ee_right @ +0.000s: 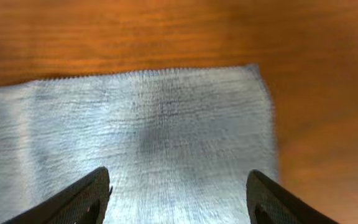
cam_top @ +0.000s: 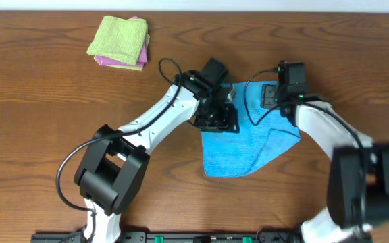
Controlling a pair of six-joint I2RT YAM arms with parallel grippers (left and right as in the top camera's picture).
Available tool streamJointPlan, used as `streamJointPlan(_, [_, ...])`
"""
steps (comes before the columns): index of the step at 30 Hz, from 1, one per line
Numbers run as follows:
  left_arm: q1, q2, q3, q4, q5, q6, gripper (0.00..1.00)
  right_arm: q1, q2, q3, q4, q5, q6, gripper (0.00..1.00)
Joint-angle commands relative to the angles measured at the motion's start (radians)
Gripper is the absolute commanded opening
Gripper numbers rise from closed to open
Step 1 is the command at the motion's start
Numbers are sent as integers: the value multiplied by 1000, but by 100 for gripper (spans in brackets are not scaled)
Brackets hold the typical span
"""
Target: Fold the cloth
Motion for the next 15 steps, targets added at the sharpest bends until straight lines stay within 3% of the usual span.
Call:
streamJointPlan(1, [-2, -11, 9, 13, -90, -17, 56, -11, -112, -4, -120, 3, 39, 69])
streamJointPlan(7, [-5, 52, 8, 101, -160, -42, 57, -60, -125, -13, -338, -13, 58, 68])
streamJointPlan(11, [-5, 113, 8, 169, -174, -70, 56, -112, -121, -57, -335, -102, -6, 67])
streamJointPlan(15, [-5, 168, 9, 229, -173, -116, 57, -159, -121, -138, -239, -293, -182, 61])
